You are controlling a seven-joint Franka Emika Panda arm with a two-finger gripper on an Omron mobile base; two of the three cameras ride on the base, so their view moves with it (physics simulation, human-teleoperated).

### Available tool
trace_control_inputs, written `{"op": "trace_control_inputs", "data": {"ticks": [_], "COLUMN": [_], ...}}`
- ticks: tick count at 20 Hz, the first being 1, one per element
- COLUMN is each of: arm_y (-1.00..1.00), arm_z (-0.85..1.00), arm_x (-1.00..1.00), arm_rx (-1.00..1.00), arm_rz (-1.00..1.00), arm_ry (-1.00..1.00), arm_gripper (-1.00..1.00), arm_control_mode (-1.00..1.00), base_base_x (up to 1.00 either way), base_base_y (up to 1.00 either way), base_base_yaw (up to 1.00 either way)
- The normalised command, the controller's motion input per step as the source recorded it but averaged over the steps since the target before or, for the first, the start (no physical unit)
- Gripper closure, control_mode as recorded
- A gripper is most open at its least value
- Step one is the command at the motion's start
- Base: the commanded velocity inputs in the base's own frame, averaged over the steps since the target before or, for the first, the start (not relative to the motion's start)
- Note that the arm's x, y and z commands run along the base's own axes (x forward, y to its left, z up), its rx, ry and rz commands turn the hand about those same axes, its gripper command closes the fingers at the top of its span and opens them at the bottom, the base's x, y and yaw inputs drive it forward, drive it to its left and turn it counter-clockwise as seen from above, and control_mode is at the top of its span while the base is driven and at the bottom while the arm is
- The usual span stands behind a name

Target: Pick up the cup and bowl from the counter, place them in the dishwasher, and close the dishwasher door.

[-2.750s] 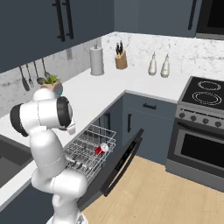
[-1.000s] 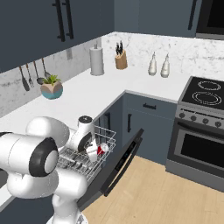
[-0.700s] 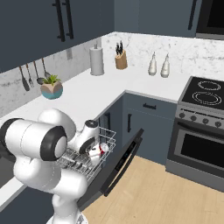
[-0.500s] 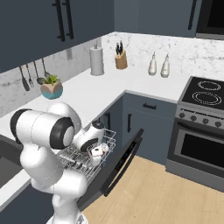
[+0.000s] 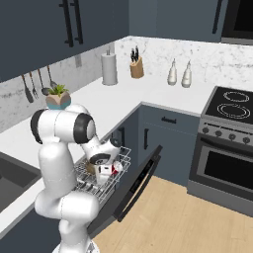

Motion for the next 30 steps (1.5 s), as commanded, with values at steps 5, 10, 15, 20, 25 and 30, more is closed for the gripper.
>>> {"op": "trace_control_inputs", "data": {"ticks": [5,10,15,20,25,30], "arm_y": [0.06,0.02,0.13,0.09,0.02,0.00], "arm_z": [-0.44,-0.43,-0.37,-0.49,-0.44,-0.30], "arm_x": [0.19,0.18,0.40,0.48,0.33,0.03], "arm_rx": [0.14,0.13,0.14,0.07,0.04,0.01], "arm_rz": [-0.17,-0.16,-0.12,-0.14,-0.13,-0.12], "arm_ry": [0.20,0.20,0.17,0.17,0.17,0.16], "arm_gripper": [1.00,1.00,1.00,1.00,1.00,1.00], "arm_control_mode": [-1.00,-1.00,-1.00,-1.00,-1.00,-1.00], "base_base_x": [0.00,0.00,0.00,0.00,0.00,0.00], "base_base_y": [0.00,0.00,0.00,0.00,0.00,0.00], "base_base_yaw": [0.00,0.00,0.00,0.00,0.00,0.00]}}
